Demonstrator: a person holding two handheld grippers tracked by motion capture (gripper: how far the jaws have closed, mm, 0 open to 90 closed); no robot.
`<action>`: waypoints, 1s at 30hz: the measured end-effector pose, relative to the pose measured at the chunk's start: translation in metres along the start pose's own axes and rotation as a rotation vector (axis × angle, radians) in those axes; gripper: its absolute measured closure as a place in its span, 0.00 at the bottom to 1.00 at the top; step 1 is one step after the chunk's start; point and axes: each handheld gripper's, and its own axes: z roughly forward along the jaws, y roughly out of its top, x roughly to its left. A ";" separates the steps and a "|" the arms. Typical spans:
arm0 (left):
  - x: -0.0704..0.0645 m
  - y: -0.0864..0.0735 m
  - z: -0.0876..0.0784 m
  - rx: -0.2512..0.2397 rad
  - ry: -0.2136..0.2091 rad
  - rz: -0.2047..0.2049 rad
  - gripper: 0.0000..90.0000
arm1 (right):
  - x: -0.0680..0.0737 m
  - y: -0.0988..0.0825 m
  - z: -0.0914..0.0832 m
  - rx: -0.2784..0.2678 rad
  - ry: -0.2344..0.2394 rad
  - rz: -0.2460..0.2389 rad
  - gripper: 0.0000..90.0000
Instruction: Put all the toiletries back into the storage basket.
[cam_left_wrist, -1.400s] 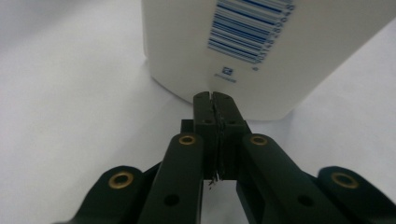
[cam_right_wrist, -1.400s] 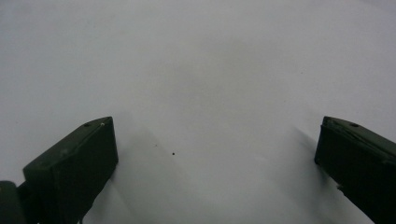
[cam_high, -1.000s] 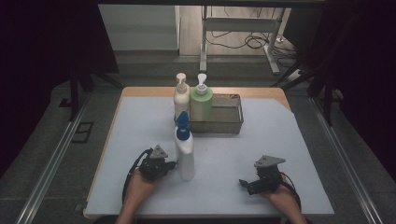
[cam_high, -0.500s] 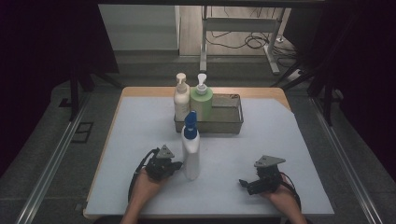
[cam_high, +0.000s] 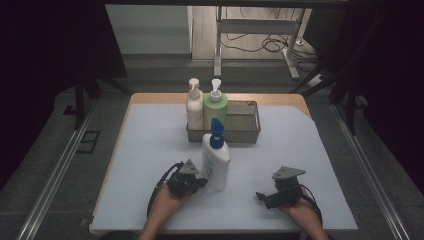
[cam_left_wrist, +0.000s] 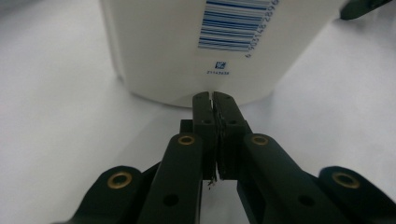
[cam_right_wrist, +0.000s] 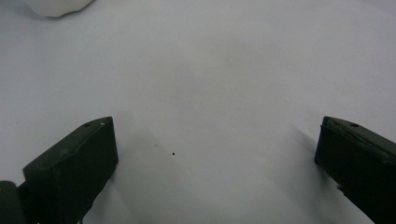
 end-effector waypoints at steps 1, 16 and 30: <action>-0.001 0.001 0.002 -0.004 -0.004 -0.001 0.98 | 0.000 0.000 0.000 0.000 0.000 0.000 0.00; -0.007 0.003 0.001 -0.005 -0.008 0.017 0.91 | 0.000 0.000 0.000 0.003 0.000 -0.001 0.00; -0.004 -0.011 -0.016 -0.030 0.069 -0.005 0.60 | 0.000 0.001 0.000 0.012 0.001 -0.003 0.00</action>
